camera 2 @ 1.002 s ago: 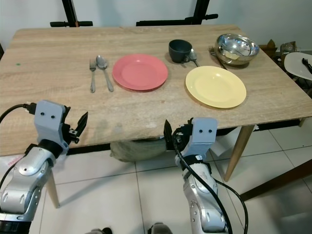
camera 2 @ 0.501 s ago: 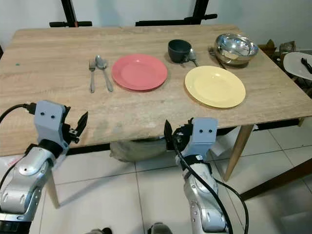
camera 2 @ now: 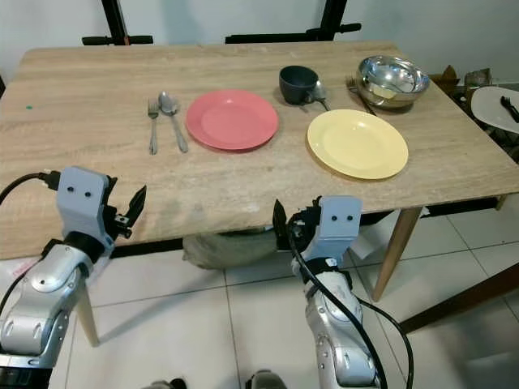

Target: Setting the table

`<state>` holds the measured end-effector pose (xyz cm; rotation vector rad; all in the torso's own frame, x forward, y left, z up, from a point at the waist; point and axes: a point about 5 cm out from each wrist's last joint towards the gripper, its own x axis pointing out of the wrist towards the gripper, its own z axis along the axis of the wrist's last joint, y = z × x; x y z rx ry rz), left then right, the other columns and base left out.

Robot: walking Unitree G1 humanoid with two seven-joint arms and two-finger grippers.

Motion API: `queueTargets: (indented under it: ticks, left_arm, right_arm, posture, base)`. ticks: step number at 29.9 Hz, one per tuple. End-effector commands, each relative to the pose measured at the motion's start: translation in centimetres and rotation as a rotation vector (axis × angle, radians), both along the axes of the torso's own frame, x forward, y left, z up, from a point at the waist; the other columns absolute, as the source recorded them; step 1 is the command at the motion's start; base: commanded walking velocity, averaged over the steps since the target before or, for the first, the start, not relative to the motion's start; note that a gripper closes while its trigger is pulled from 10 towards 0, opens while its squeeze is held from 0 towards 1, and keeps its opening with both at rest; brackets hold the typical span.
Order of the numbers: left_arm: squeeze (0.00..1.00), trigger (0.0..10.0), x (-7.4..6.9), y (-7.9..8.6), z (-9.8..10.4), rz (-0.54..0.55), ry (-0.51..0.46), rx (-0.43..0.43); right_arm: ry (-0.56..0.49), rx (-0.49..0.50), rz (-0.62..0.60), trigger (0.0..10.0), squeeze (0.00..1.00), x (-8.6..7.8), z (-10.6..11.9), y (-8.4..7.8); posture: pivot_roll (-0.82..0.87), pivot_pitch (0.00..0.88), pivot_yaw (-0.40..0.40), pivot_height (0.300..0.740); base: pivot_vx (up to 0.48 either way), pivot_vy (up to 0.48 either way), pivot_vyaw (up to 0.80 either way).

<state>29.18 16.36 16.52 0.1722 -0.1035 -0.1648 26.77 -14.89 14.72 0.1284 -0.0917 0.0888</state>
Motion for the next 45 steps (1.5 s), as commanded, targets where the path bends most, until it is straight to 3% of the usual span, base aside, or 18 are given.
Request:
queueTargets:
  ticks: [1,40,43,45]
  left_arm:
    - [0.00,10.0,0.0,0.2,-0.4,0.007,0.014,0.012]
    - [0.00,10.0,0.0,0.3,-0.5,0.004,0.029,0.023]
    - [0.00,10.0,0.0,0.2,-1.5,0.028,0.099,0.058]
    - [0.00,10.0,-0.1,0.2,-1.8,0.044,0.128,0.036]
  right_arm:
    - [0.015,-0.002,-0.004,10.0,0.00,-0.2,-0.4,0.1]
    - [0.008,0.012,-0.008,10.0,0.00,0.0,-0.3,0.5]
    - [0.014,0.009,-0.004,10.0,0.00,0.1,-0.6,0.5]
    - [0.016,0.008,-0.005,10.0,0.00,0.1,-0.6,0.4]
  posture:
    - [-0.18,0.040,0.051,0.740]
    - [-0.15,0.047,0.063,0.740]
    - [-0.15,0.044,0.060,0.740]
    - [-0.15,0.042,0.059,0.740]
  base:
    - [0.000,0.000,0.00]
    - [0.000,0.000,0.00]
    - [0.000,0.000,0.00]
    - [0.000,0.000,0.00]
